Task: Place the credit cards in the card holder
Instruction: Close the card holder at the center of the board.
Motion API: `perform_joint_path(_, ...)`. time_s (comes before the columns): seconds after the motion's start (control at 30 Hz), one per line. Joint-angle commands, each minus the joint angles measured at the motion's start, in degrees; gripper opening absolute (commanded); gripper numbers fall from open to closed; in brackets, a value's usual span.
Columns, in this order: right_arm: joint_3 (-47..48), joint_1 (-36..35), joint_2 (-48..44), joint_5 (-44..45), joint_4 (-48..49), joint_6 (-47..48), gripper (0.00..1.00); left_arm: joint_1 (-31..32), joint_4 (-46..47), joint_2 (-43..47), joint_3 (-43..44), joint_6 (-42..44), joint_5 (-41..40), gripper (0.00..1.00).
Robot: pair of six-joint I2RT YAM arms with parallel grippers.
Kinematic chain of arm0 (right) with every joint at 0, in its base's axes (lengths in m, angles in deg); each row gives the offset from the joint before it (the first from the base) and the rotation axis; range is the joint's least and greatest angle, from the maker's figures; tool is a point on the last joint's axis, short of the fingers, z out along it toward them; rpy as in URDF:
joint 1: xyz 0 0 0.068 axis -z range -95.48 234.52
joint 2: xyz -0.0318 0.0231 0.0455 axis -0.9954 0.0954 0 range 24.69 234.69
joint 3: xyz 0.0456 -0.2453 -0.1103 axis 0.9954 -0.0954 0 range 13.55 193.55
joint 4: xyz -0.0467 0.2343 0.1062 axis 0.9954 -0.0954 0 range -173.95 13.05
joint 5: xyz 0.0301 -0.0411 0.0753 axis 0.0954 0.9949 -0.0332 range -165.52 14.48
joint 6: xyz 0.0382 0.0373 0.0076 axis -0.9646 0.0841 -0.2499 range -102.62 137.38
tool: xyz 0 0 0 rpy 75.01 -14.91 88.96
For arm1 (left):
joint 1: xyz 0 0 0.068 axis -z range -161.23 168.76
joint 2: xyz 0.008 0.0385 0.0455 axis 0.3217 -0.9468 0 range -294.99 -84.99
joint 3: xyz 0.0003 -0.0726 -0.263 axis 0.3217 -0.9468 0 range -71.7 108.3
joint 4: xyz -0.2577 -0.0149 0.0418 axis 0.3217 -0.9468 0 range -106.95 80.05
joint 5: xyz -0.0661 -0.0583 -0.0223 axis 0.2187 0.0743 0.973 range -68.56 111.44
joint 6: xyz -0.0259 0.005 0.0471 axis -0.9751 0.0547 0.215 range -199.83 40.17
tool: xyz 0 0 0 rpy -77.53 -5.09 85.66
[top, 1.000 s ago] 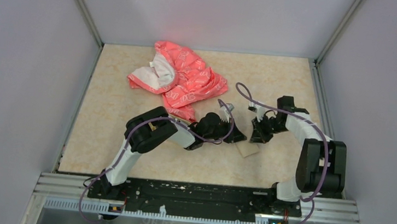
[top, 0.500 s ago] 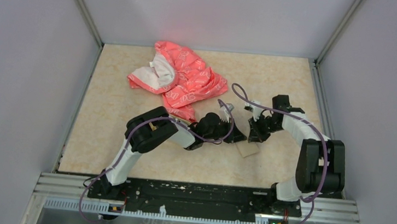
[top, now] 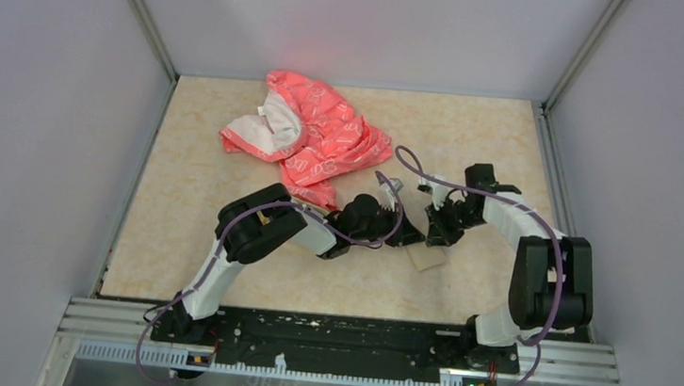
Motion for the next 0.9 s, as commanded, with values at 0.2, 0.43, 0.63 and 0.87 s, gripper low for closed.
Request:
perform_joint_path(0.2,0.7,-1.3,3.8,5.8,-0.3,-1.7,0.00,-0.6,-1.2,-1.7,-1.2,-0.1,-0.4,0.12)
perform_joint_path(0.43,1.1,-1.2,3.9,3.6,-1.8,0.3,0.00,-0.9,-0.9,-1.1,-1.5,0.1,-0.2,0.12)
perform_joint_path(0.63,3.3,-0.2,-3.3,-8.8,-6.7,6.0,0.22,-1.0,-2.9,3.9,-3.1,3.1,-1.1,0.16)
perform_joint_path(0.87,5.1,4.2,-13.1,-12.4,-8.7,10.2,0.41,-1.0,-9.2,17.3,-7.3,11.8,-4.8,0.28)
